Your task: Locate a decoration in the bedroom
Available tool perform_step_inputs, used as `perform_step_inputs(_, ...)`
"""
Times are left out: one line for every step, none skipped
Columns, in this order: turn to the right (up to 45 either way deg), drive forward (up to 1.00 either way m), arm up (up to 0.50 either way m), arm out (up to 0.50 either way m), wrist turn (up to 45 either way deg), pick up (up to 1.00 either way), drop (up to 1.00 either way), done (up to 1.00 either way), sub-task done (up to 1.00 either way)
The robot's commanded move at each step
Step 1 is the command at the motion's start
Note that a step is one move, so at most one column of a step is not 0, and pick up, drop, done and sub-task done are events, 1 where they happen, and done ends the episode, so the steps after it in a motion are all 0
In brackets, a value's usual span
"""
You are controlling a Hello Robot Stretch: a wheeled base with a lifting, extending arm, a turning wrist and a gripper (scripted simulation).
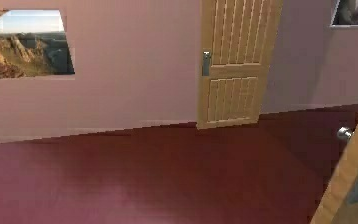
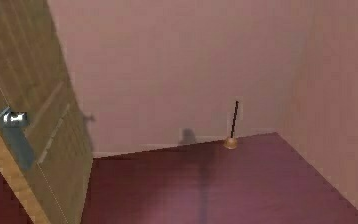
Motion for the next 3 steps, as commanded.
perform_step_inputs(0.0, 0.75, 0.00, 0.00, 0.0, 0.00, 0.00, 0.00, 0.00)
perform_step_inputs(27.0, 0.00, 0.00, 0.00, 0.0, 0.00, 0.00, 0.00, 0.00)
perform_step_inputs(0.0, 0.45, 0.00, 0.00, 0.0, 0.00, 0.00, 0.00, 0.00)
